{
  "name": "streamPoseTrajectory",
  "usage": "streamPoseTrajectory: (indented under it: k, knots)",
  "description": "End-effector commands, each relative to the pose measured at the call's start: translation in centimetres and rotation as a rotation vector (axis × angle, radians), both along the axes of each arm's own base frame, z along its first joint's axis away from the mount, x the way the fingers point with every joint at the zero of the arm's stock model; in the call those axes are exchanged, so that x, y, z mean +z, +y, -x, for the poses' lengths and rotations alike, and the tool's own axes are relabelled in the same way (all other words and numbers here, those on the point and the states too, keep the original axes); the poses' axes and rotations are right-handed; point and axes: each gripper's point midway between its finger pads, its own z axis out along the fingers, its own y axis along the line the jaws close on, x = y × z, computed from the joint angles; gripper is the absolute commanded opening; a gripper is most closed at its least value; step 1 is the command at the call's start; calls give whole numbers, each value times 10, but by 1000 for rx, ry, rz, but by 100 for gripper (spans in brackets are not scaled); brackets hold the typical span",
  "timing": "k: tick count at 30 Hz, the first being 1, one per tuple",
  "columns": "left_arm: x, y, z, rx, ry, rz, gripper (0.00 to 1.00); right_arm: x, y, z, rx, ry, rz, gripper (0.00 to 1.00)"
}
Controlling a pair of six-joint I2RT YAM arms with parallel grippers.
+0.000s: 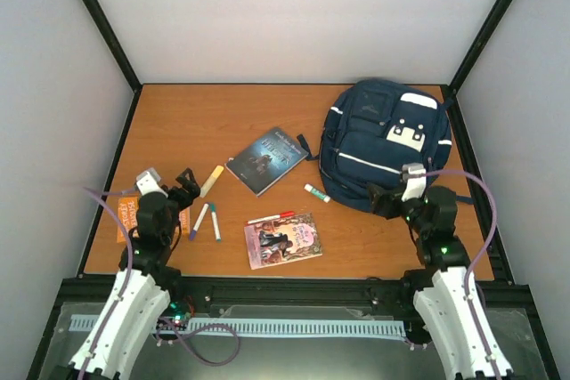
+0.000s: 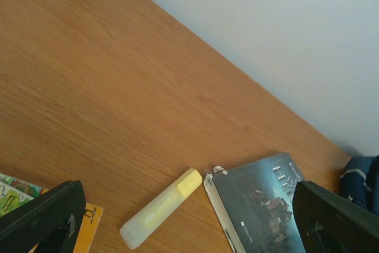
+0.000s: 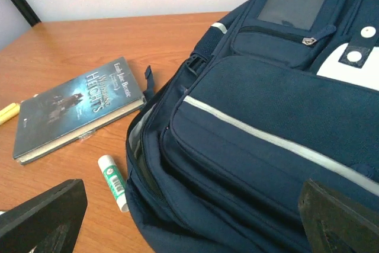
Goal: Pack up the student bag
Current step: Move the stationery to the center of the board.
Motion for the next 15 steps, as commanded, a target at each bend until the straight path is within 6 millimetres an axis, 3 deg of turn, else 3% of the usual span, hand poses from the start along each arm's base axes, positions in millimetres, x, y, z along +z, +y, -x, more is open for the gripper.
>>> streamPoseTrajectory:
  k: [1,8,12,15]
  knots:
    - [26,-15,-12,-106,56,-95,98,13,-5,-13,9,79,67,100]
    - [48,-57,-37,-337,160,-152,93,33,-7,-39,75,185,175,100]
    - [57,-95,-42,-498,218,-194,92,37,-2,-43,169,223,239,99]
    - [62,-133,-37,-644,254,-197,92,27,8,-35,312,261,298,92]
